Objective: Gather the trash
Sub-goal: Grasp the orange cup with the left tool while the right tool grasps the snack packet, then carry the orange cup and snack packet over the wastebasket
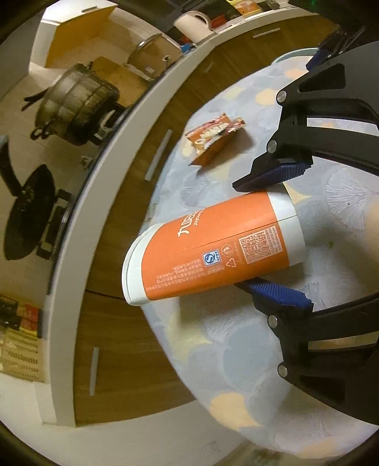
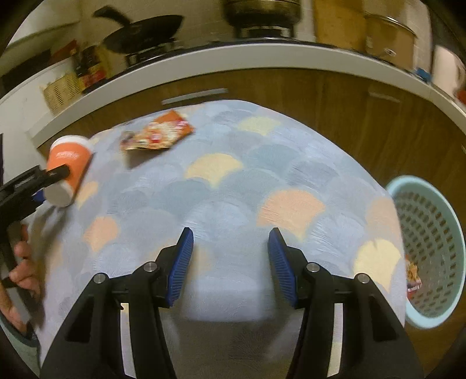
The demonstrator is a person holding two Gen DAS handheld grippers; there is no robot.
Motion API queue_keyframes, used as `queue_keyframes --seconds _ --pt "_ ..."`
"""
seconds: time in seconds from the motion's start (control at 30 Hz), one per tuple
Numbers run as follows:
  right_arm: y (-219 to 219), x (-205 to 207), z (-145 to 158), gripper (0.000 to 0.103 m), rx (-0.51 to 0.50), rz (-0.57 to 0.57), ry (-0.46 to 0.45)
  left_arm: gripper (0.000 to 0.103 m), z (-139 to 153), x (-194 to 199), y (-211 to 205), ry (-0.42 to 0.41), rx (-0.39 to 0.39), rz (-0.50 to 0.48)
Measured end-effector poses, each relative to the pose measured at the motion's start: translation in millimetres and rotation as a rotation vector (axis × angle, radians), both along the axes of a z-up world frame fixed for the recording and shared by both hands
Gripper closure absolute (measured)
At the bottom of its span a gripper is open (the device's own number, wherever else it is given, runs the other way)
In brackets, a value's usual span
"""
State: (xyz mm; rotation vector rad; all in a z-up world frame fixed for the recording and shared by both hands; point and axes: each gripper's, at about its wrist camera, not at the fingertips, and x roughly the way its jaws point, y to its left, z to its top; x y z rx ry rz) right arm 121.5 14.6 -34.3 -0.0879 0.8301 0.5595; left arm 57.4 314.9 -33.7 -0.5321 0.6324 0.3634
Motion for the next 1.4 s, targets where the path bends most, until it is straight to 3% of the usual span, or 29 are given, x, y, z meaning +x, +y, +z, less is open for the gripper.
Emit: queue_keyframes --seconds 0.13,0.27,0.53,0.7,0.73,0.8,0.87,0.97,1.1,1.4 --pt "43.1 -2.6 28.6 0.053 0.021 0.091 -0.038 0.046 6.8 -6.6 -11.3 -0.028 0.07 -0.007" --pt "92.6 11.5 26.5 0.053 0.007 0.137 -0.023 0.046 12.8 -13.2 -21.8 -0.043 0.14 -0.009" --pt "157.6 37.4 12.8 0.053 -0.046 0.164 -0.054 0.046 15.9 -16.4 -19.5 -0.053 0.144 0.004" --pt "170.1 52.0 6.1 0.053 -0.07 0.136 -0.07 0.046 16.2 -15.1 -21.0 -0.054 0.133 -0.017" --pt "171.2 53.3 5.6 0.056 -0.07 0.136 -0.07 0.046 16.0 -15.1 -20.4 -0.054 0.132 -0.017" --pt "177.2 55.5 3.6 0.071 -0.095 0.142 -0.08 0.046 15.7 -15.2 -19.2 -0.055 0.125 -0.017" --pt "180.1 58.4 -0.1 0.086 -0.107 0.15 -0.066 0.046 15.2 -14.4 -19.8 -0.055 0.123 -0.022" --pt "173.4 59.0 1.2 0.098 -0.079 0.145 -0.062 0.046 15.9 -13.4 -21.8 -0.055 0.136 -0.032" --pt "154.5 48.6 12.0 0.099 -0.045 0.129 -0.084 0.046 15.9 -12.6 -28.9 -0.063 0.14 -0.07" --pt "64.4 18.0 55.8 0.099 0.029 0.052 -0.165 0.046 34.4 -8.3 -79.7 -0.085 0.176 -0.191"
